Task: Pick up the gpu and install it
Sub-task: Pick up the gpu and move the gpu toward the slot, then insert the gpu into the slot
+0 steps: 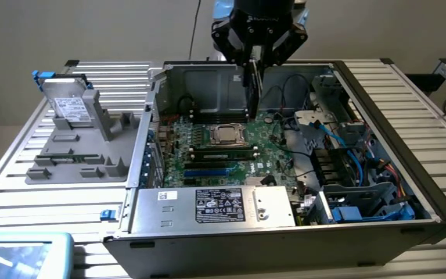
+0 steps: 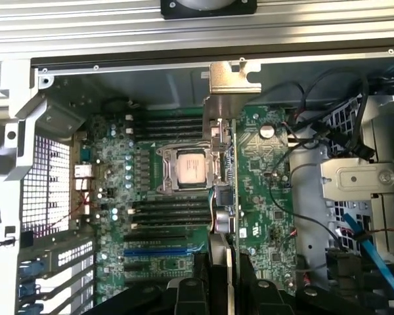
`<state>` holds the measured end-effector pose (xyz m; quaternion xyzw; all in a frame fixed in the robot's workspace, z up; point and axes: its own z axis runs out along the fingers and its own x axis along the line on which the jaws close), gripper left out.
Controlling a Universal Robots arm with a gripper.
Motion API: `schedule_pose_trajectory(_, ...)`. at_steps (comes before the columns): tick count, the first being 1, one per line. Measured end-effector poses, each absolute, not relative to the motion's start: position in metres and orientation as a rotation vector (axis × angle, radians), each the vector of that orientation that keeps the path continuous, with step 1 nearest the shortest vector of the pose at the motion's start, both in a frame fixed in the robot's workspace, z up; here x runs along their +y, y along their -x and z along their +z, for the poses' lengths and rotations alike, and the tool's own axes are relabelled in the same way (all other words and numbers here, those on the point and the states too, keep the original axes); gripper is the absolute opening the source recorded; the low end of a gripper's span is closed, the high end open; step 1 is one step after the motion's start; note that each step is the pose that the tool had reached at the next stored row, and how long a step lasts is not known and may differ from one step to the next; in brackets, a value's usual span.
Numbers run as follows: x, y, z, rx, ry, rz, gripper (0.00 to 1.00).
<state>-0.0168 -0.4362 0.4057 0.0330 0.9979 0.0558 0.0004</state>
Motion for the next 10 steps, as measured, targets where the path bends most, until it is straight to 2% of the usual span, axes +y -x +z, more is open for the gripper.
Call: schedule_pose_trajectory(10,-0.4360,0.0165,0.4053,3.140,0.015,0.180,0.29)
